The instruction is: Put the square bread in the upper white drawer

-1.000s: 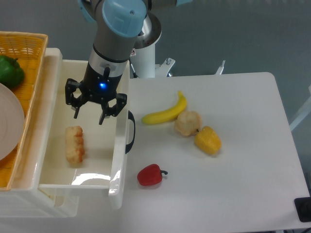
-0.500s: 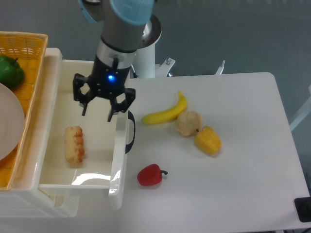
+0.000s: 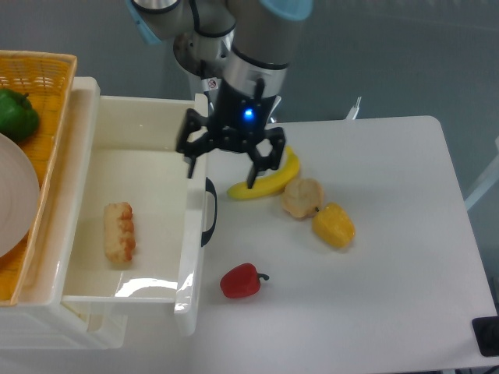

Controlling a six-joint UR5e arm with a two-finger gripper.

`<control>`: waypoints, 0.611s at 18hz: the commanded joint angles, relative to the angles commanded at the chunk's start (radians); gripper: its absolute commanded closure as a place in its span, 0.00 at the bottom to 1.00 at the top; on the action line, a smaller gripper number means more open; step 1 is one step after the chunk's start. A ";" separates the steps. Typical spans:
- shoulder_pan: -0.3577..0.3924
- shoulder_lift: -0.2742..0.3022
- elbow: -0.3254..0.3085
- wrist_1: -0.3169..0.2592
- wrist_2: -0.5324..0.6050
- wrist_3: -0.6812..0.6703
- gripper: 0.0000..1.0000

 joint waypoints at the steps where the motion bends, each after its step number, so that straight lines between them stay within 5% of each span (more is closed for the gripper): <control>1: 0.011 -0.002 0.000 -0.002 0.015 0.019 0.00; 11: 0.049 -0.041 0.000 -0.002 0.244 0.286 0.00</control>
